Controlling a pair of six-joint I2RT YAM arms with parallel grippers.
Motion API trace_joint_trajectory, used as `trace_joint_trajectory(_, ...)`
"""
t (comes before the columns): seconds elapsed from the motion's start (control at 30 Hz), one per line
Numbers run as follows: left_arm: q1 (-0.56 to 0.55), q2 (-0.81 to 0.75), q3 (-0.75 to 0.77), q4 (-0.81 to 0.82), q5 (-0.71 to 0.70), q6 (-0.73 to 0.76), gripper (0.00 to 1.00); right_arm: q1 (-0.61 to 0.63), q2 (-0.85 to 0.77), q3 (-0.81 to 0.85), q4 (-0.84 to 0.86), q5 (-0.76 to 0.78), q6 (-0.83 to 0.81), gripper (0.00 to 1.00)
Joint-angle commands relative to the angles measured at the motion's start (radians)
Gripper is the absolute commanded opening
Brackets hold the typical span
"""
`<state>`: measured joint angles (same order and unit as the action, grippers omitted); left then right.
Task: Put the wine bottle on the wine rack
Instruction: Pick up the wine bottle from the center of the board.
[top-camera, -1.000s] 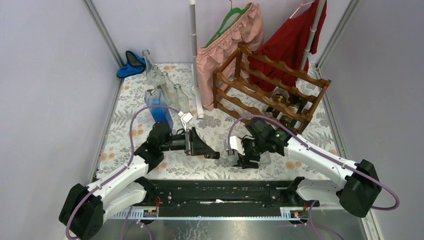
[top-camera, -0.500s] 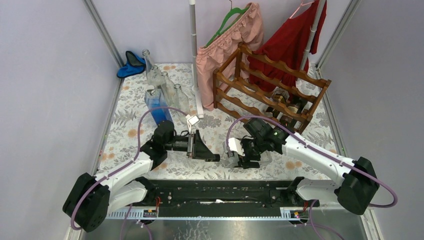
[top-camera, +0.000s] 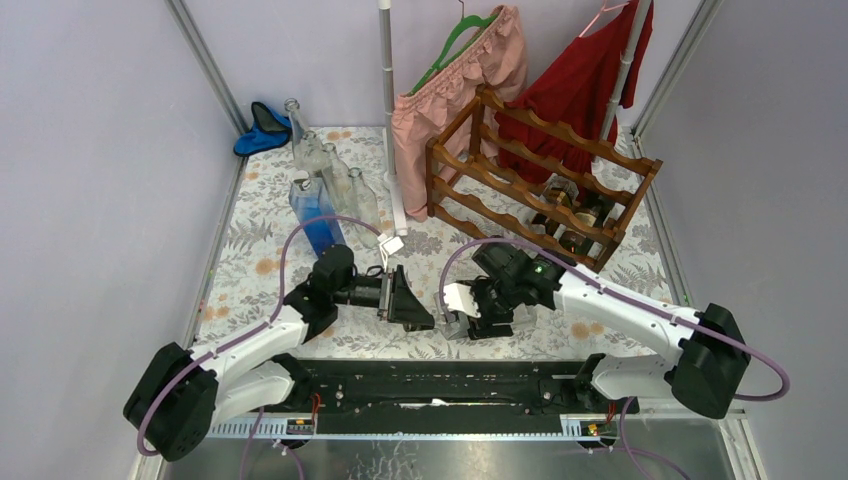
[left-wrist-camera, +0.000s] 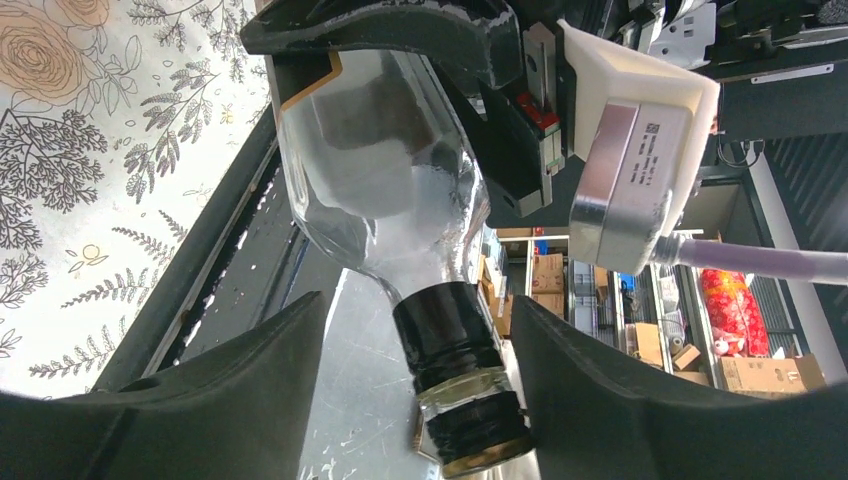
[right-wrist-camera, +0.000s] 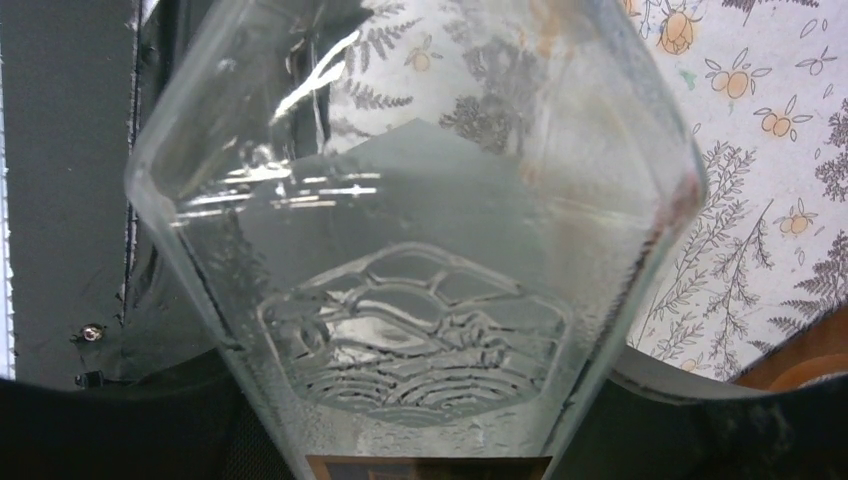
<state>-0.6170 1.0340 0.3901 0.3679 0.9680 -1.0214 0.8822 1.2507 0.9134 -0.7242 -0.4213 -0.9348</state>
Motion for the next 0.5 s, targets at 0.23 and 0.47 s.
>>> trace_joint_trajectory(0.23,-0.057,0.037,-0.014,0.076,-0.04,-0.012,0.71,0.029,0.023,0.093,0.049,0.042,0.011,0.0)
trace_joint_trajectory(0.47,-0.068,0.019,-0.019,0.05,-0.068,-0.012,0.63,0.029,0.032,0.097,0.048,0.062,0.014,0.0)
